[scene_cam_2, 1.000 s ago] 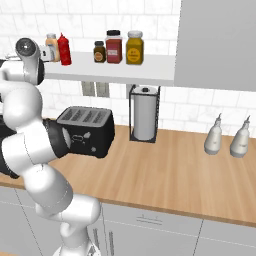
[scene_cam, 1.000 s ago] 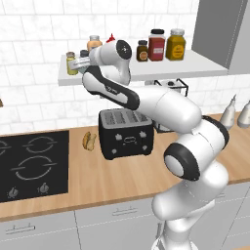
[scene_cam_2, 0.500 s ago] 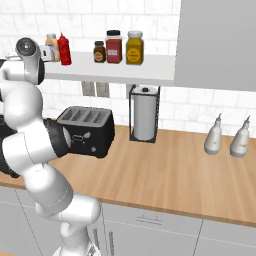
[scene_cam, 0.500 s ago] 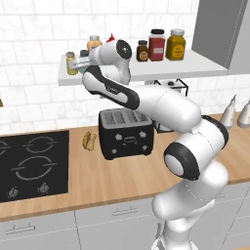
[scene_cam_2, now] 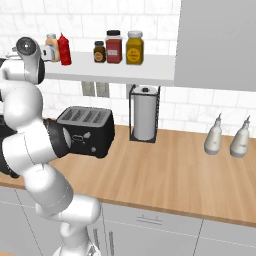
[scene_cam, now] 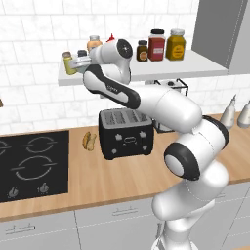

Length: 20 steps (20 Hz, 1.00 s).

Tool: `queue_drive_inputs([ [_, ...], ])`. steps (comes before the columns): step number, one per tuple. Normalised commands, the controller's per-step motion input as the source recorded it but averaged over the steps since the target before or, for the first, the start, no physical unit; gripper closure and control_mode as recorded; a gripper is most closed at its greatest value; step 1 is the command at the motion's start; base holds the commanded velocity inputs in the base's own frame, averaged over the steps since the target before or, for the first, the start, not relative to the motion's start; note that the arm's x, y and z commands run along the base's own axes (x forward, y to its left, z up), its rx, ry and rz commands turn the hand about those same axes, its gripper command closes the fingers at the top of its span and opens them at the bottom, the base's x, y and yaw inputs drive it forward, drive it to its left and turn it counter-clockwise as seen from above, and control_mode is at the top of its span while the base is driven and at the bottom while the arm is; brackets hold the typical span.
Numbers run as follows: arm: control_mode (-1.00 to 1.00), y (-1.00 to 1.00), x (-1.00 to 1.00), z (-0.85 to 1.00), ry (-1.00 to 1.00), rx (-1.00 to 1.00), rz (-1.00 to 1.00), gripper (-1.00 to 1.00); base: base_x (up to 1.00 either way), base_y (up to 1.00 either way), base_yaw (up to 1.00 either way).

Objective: Put the shaker and condiment bottle from the counter next to their counterparts in the cabinet.

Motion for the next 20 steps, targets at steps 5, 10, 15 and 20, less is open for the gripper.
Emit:
queue_drive_inputs([
  [5, -1.00, -0.03, -0.09, 0.00, 0.00, 0.00, 0.00, -1.00, 0.00, 0.00, 0.00],
  [10, -1.00, -0.15, -0.34, 0.00, 0.00, 0.03, 0.00, -1.00, 0.00, 0.00, 0.00],
  [15, -1.00, -0.30, -0.56, 0.00, -0.01, 0.06, -0.02, -1.00, 0.00, 0.00, 0.00],
  [20, -1.00, -0.45, -0.83, 0.00, -0.05, 0.11, -0.06, -1.00, 0.00, 0.00, 0.00],
])
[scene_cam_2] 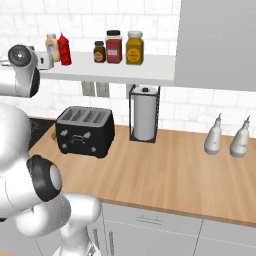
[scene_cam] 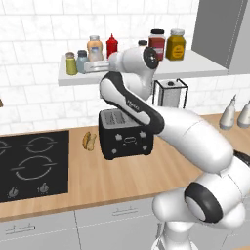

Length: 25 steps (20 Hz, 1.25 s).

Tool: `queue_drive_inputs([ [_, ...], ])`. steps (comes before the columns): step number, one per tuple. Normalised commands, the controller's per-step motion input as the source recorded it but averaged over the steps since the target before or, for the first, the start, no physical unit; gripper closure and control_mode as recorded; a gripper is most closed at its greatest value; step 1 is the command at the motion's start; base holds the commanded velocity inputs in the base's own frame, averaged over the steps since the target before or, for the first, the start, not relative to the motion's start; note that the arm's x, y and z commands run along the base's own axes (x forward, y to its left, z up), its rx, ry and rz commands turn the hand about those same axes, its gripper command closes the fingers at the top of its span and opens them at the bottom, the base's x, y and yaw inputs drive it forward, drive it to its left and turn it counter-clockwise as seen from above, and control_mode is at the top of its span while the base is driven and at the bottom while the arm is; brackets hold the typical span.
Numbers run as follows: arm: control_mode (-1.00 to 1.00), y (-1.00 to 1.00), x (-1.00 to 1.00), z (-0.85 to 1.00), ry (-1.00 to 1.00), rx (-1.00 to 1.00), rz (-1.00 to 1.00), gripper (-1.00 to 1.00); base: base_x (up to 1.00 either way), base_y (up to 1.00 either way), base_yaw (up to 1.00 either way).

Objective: Put the shaker and condiment bottle from the counter next to their counterparts in the cabinet.

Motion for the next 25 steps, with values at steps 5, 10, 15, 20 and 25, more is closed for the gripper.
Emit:
queue_drive_inputs([
  [5, -1.00, -0.45, -0.96, 0.03, -0.09, 0.14, -0.09, -1.00, 0.00, 0.00, 0.00],
  [10, -1.00, -0.41, -0.98, 0.05, -0.08, 0.15, -0.10, -1.00, 0.00, 0.00, 0.00],
  [15, -1.00, -0.34, -0.89, 0.01, -0.01, 0.15, -0.09, -1.00, 0.00, 0.00, 0.00],
  [20, -1.00, -0.27, -0.96, 0.00, -0.01, 0.14, -0.09, -1.00, 0.00, 0.00, 0.00],
  [25, -1.00, -0.21, -1.00, 0.00, -0.05, 0.14, -0.12, -1.00, 0.00, 0.00, 0.00],
])
